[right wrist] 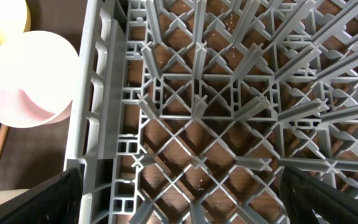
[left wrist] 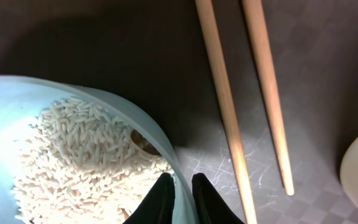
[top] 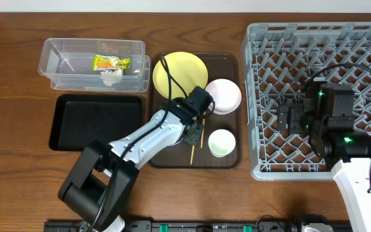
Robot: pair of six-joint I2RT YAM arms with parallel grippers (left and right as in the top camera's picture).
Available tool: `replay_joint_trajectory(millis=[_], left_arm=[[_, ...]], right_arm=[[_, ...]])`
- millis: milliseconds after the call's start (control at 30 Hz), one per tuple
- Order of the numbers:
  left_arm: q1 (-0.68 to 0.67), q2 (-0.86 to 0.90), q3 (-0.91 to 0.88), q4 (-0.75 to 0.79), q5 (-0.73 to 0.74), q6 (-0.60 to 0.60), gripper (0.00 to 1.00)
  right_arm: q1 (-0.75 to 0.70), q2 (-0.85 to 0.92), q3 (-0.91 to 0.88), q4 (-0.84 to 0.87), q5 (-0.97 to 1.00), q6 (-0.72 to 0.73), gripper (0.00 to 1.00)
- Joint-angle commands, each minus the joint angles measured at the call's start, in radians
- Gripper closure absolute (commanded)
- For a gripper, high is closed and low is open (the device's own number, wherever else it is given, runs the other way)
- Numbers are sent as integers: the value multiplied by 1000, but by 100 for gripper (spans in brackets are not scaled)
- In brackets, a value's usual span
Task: Sort waste into correct bins and load items into the dishwasher rack
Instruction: 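Grasp the rim of the light-blue rice bowl with the left gripper, then tip the blue bowl over the black tray to pour out rice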
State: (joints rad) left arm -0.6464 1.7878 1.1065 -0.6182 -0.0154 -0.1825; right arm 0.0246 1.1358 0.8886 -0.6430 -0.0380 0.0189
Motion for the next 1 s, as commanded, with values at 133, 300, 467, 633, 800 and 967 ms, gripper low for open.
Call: replay_joint_trajectory(millis=[133, 300, 467, 633, 800, 967], left_arm=[[0, 10, -17, 2, -27, -6, 94], [0, 10, -17, 1, -27, -17, 94], [2, -22, 5, -24, -27, -17, 94], [27, -103, 53, -81, -16, -11, 94], [89, -211, 64, -103, 118, 33, 94], [222, -280, 64, -127, 247, 33, 94]], right_arm=[[-12, -12, 22, -2, -8, 10, 2], [-12, -12, 22, -2, -8, 10, 1], [-12, -12, 22, -2, -8, 10, 1], [-12, -12, 22, -2, -8, 10, 1], [-12, -12, 22, -1, -8, 10, 1], [-12, -12, 22, -1, -8, 10, 1]])
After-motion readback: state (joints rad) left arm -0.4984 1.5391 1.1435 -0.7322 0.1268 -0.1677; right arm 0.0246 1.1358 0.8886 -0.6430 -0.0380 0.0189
